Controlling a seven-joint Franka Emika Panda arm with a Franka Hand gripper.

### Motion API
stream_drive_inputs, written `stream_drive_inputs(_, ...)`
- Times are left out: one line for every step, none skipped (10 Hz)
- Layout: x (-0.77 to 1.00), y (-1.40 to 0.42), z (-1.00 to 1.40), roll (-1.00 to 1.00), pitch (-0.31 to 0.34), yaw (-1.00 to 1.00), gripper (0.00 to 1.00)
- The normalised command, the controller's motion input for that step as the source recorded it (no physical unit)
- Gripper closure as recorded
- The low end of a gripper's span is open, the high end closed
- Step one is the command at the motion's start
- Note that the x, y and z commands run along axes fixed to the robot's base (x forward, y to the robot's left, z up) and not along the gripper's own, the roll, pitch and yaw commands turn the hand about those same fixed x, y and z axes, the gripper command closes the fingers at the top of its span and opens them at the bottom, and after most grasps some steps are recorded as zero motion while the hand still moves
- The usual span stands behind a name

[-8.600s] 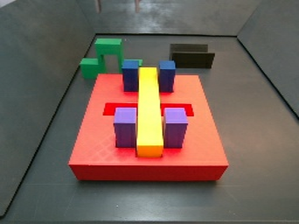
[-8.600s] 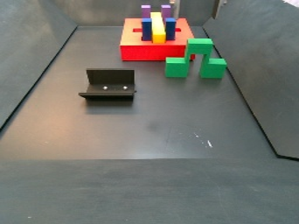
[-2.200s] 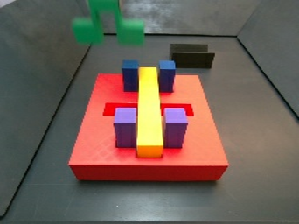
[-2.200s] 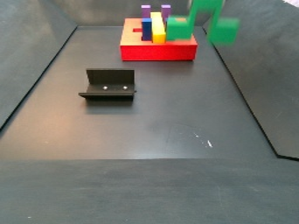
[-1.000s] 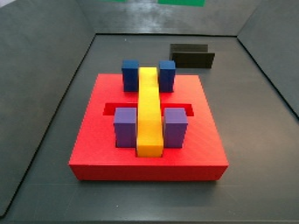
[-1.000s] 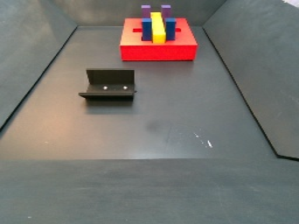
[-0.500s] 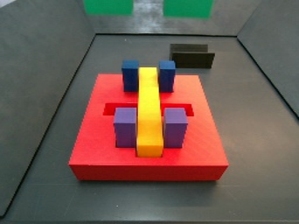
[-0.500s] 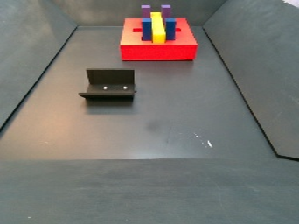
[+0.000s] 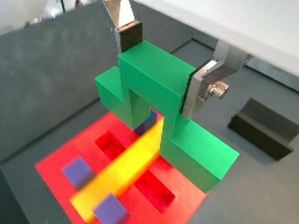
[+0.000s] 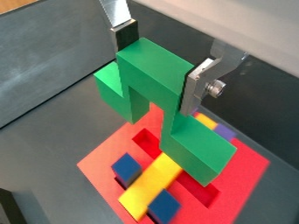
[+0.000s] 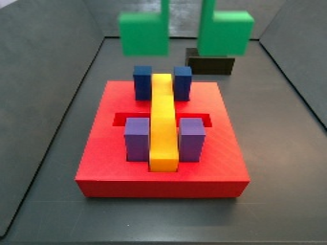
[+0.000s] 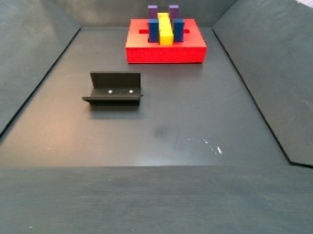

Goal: Pick up the green object. Move up. Move to above the board. Insert the green object.
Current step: Insert the green object.

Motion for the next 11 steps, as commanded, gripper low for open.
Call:
stream_drive_inputs(-0.05,-0.04,-0.46,-0.02,-0.109,0.12,1.00)
stream_drive_inputs(-0.22,-0.09,-0.47,0.00,-0.056,0.01,1.00)
stream_drive_inputs(-0.21,-0.15,-0.53,0.03,-0.043,0.00,1.00)
stream_drive_inputs(-0.11,-0.17,-0.49,0.00,-0.071,0.01,1.00)
stream_drive_inputs(-0.10,-0.16,-0.46,-0.02,-0.100,0.07,1.00)
stream_drive_inputs(0.07,-0.17,-0.32,-0.05,-0.063,0.12,1.00)
stream_drive_inputs(0.24,-0.18,-0.28,-0.01,-0.044,0.14,1.00)
stream_drive_inputs(0.13,-0.17,-0.30,0.00,-0.037,0.11,1.00)
stream_drive_inputs(0.00,-0.07,-0.16,0.04,-0.001,0.05,1.00)
stream_drive_inputs(0.00,0.00,-0.13,0.03,0.000,0.07,1.00)
stream_drive_inputs(0.00,0.12,0.00,0.00,0.000,0.09,1.00)
